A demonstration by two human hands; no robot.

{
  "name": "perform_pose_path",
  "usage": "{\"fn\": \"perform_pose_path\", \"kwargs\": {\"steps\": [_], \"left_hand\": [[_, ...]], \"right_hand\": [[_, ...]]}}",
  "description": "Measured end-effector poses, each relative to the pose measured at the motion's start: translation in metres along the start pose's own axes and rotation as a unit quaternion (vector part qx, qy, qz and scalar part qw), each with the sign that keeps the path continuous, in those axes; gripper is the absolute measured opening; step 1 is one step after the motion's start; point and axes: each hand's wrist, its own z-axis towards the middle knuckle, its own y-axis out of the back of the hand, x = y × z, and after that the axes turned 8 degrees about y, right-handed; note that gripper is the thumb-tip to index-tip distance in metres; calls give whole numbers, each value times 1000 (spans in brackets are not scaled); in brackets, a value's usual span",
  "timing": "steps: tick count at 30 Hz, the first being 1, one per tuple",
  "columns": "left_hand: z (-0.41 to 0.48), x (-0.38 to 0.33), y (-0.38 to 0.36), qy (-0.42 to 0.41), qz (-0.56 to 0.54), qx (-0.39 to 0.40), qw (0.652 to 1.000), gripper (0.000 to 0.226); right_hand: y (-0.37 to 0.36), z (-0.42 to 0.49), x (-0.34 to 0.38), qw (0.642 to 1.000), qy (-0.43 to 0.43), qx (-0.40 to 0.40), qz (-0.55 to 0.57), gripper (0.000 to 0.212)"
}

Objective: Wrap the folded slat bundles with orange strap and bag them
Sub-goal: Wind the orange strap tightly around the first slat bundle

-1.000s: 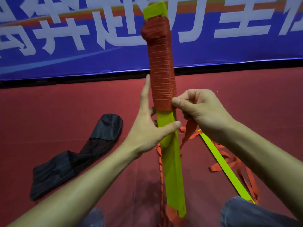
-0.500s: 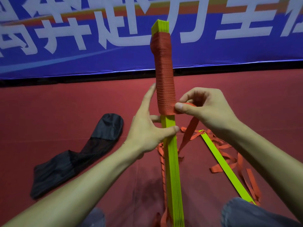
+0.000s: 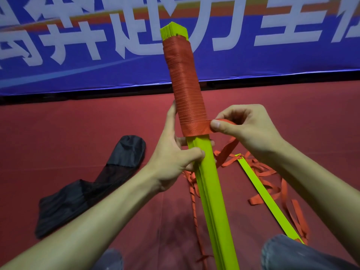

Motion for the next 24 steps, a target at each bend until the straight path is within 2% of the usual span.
{"fn": "perform_pose_path", "kwargs": {"steps": [4, 7, 9, 12, 15, 17, 21, 24], "left_hand": [[1, 0, 1, 9, -29, 43, 999, 110], [0, -1, 1, 9, -43, 77, 996, 105], [0, -1, 2, 9, -52, 99, 994, 100], [0, 0, 5, 13, -49, 110, 993, 102], [-2, -1, 5, 15, -60, 113, 992, 112], [-2, -2, 1, -4, -39, 96, 995, 114], [-2, -1, -8, -75, 82, -31, 993, 119], [0, 5, -11, -79, 122, -79, 986, 125]], "right_hand": [[0, 0, 2, 1000, 3, 24, 11, 17], [0, 0, 2, 998, -15, 49, 38, 23], [0, -1, 1, 992, -46, 98, 72, 26], [-4, -5, 4, 978, -64, 166, 112, 20], [-9, -6, 8, 978, -93, 122, 142, 21], [-12, -6, 9, 987, -89, 78, 111, 23], [-16, -6, 15, 996, -67, 17, 56, 18], [-23, -8, 18, 996, -68, -13, 55, 22]]}}
